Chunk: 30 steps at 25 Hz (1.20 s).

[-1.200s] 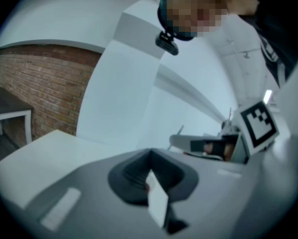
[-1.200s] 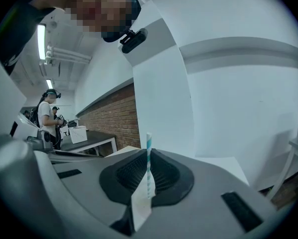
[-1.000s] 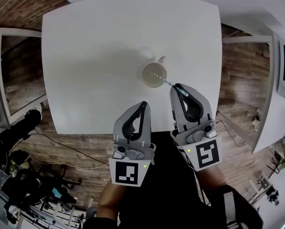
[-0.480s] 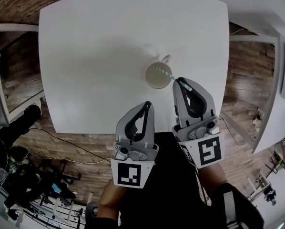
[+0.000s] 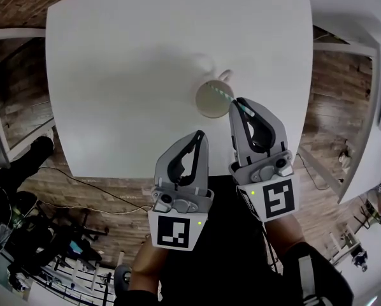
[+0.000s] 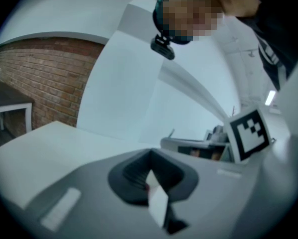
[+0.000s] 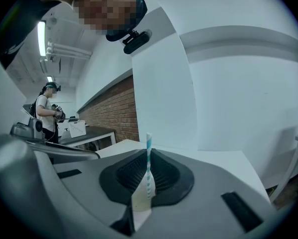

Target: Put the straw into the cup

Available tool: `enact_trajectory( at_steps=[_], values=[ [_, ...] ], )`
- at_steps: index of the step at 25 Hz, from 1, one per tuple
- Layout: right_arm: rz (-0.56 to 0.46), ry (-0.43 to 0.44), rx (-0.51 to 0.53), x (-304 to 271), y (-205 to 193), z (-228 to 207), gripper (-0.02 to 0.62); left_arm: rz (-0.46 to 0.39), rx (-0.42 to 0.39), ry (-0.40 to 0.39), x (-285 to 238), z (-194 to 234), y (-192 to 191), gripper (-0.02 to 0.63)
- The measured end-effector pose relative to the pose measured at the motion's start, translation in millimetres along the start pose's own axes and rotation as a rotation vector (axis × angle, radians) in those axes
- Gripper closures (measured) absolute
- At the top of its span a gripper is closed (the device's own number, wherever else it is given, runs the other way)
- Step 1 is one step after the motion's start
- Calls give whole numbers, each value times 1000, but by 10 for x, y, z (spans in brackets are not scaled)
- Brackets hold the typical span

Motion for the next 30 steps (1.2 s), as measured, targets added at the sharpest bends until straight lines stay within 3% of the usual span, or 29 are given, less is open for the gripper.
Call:
enact_trajectory(
  at_steps=[30],
  values=[
    [10,-16,-6,-4,-105,44,572,18,2,-25,47,-9,-68,601]
  ],
)
Point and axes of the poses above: the fingertips, and each gripper's own axes: x backward along the fingers, z to its left, y out of its top, the point moved 2 cm from there along x, backward along the fingers, and after that the axes turned 13 degrees about y, right-handed, at the moved point
